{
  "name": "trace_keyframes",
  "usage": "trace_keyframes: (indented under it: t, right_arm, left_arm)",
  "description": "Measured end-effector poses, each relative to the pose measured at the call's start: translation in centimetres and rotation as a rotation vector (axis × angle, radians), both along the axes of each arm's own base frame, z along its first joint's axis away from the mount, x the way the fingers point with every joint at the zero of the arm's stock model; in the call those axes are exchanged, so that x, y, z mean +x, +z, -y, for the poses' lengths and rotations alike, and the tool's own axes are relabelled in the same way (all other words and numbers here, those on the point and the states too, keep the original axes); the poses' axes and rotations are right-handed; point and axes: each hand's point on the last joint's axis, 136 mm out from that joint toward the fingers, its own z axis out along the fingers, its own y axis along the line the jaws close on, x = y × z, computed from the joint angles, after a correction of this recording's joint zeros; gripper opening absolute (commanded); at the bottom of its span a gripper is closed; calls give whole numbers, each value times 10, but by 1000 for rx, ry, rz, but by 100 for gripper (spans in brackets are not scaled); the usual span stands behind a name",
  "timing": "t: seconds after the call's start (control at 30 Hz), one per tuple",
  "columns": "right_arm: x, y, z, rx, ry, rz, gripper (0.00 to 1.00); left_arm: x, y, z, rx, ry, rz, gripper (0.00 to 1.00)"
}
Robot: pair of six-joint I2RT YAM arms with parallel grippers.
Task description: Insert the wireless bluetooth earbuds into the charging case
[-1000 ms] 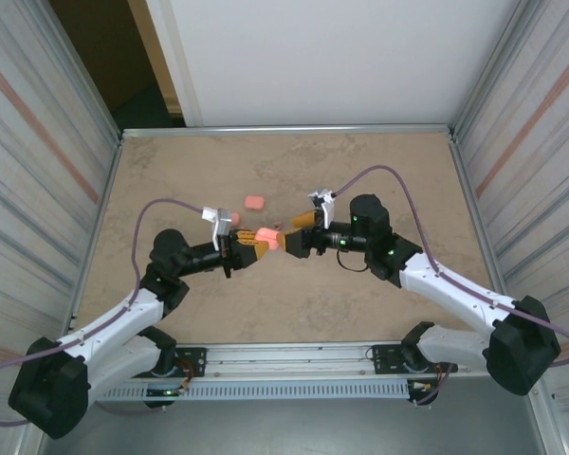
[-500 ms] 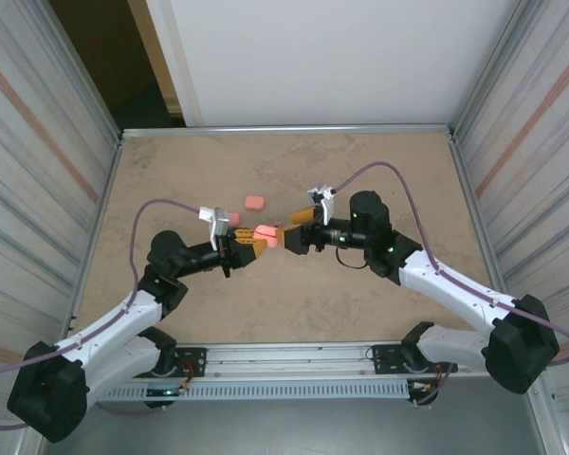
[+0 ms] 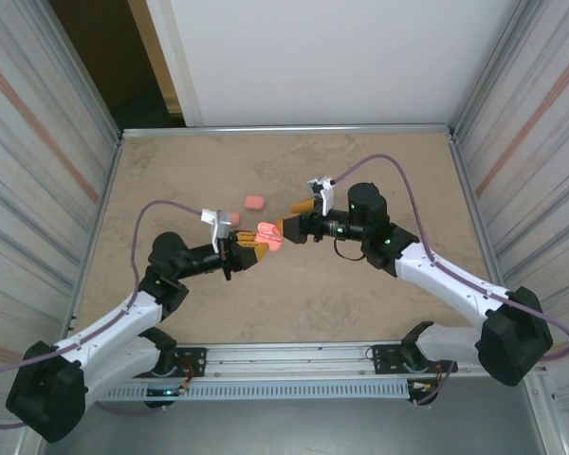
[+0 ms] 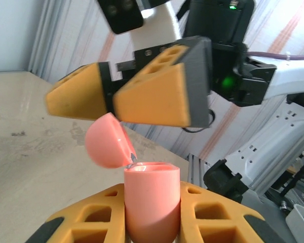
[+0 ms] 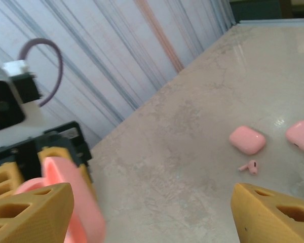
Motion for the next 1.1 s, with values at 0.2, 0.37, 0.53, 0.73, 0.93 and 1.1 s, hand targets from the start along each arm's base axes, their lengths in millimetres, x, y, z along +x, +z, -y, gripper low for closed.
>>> trace_keyframes:
  t: [0.2,0.37,0.53,0.73,0.93,1.1]
  right_arm:
    - [3,-2,1,-2,-9,-10,81]
    - [3,8,10,11,-27,6,81]
    - [2,13,19,6,-46,1,81]
    - [11,-5,18,-45,-61,-64,75]
    - [29,-35,5,-110,-60,-149,70]
    - [44,-63,-8,-164,-56,-211,67]
  left_arm:
    - [1,-3,-1,14,8,7,0]
    - [9,-9,-5,41,70,8,0]
    - [12,-15,-11,66,126,16,0]
    - [4,-5,-24,65,177,76,0]
    - [-3,5,-44,77,276,139,0]
    - [-8,7,-56,91,331,161,0]
